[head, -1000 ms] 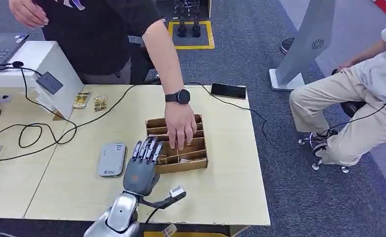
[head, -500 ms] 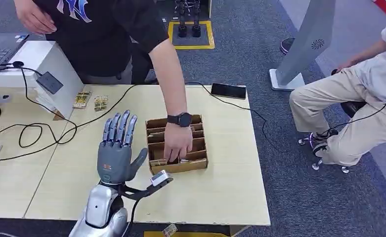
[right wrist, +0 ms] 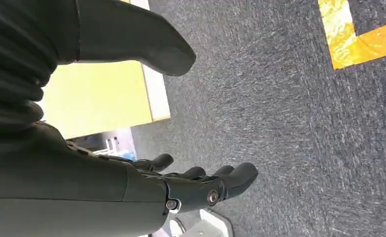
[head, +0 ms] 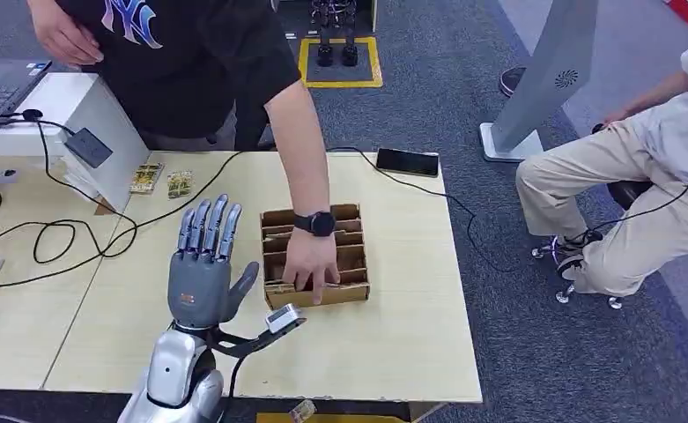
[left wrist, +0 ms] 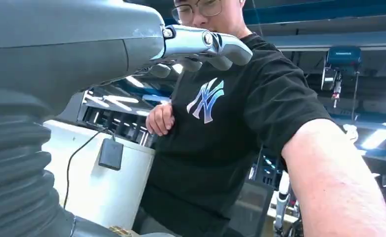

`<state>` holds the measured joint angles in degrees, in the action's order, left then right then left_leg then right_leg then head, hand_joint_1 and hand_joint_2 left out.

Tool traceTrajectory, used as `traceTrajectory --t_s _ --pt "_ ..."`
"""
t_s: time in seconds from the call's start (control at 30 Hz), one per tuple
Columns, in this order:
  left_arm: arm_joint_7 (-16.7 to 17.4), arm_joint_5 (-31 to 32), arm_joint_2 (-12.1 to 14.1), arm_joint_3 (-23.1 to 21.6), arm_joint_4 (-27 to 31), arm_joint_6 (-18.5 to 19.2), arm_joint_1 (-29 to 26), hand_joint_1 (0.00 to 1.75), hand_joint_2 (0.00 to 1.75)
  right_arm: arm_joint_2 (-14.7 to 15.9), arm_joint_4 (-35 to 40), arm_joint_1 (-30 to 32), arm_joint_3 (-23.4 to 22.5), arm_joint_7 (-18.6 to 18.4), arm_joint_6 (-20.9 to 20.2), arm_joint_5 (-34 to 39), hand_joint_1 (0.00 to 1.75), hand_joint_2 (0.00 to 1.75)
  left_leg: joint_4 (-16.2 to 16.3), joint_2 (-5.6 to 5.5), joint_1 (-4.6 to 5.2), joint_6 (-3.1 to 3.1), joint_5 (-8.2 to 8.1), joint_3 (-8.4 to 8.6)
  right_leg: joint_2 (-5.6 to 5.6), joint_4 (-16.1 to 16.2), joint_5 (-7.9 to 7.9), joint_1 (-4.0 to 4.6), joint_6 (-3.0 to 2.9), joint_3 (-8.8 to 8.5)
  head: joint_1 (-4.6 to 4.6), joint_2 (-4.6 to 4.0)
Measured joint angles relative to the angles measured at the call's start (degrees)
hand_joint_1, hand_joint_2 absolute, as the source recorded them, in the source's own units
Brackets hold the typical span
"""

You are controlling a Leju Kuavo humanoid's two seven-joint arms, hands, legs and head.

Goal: Pass the card to the sensor for recognition and then transmit it.

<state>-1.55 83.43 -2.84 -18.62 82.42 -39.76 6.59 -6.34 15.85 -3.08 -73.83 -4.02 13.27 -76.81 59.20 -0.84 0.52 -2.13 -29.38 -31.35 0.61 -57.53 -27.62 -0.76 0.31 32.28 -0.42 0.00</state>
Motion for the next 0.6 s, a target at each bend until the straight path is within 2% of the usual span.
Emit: traceTrajectory --t_s 0.6 --pt "0.7 0.2 0.4 0.0 -1.2 0.0 -0.2 0.0 1.75 0.0 0.0 0.0 0.0 -0.5 0.0 -0.9 0.0 1.75 0.0 0.0 0.0 0.0 0.0 0.0 0.0 0.0 0.0 0.0 0.0 0.01 0.02 0.0"
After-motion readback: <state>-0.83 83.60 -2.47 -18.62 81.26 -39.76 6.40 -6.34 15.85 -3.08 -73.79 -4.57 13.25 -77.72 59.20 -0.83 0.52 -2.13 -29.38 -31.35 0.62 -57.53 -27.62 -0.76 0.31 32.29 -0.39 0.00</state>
